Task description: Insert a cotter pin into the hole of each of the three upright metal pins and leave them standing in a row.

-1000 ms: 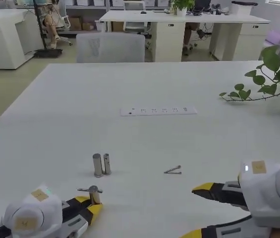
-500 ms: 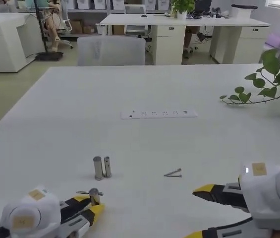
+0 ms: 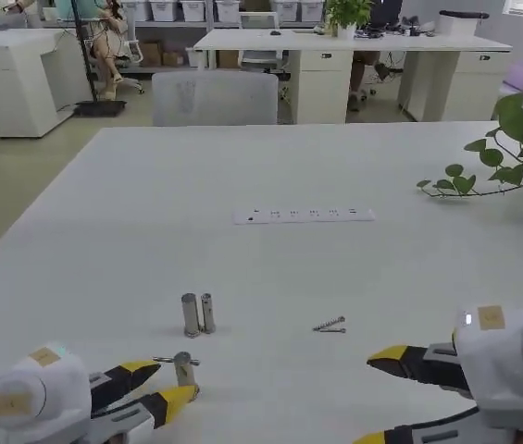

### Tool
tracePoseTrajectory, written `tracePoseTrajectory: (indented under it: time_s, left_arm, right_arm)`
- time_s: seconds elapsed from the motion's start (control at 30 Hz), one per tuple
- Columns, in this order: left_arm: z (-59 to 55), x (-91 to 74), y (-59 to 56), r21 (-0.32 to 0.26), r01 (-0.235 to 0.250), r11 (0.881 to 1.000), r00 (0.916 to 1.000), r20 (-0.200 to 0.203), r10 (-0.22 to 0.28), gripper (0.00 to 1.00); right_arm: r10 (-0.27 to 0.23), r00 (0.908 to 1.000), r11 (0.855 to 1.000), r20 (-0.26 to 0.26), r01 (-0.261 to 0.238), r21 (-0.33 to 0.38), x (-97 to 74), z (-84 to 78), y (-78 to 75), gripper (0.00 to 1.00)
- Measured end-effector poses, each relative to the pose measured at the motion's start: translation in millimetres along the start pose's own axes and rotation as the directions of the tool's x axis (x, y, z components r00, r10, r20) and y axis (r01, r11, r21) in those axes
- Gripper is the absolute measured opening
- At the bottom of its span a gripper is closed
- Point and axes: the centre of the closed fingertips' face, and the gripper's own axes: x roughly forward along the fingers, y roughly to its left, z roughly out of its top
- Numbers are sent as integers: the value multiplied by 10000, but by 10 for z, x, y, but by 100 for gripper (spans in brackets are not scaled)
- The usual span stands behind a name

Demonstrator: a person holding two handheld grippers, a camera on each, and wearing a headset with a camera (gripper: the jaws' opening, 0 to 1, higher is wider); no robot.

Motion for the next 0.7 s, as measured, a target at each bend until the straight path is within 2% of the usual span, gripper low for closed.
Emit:
tracePoseTrajectory:
  time_s: [0.33, 0.4, 0.7]
  left_arm:
    - [89, -254, -81, -19, 729, 9973, 9972, 195, -728, 49]
    - [131, -308, -117, -32, 941, 9956, 9949, 359, -939, 50]
    - [210, -476, -243, 151, 1466, 9891, 9877, 521, -1472, 56]
  right_arm:
    - [-5, 10000, 10000, -85, 4, -59, -4, -1, -29, 68]
    - [12, 10000, 10000, -95, -13, -83, -2, 0, -29, 68]
    - [41, 9998, 9998, -200, -45, -199, 4, 0, -34, 68]
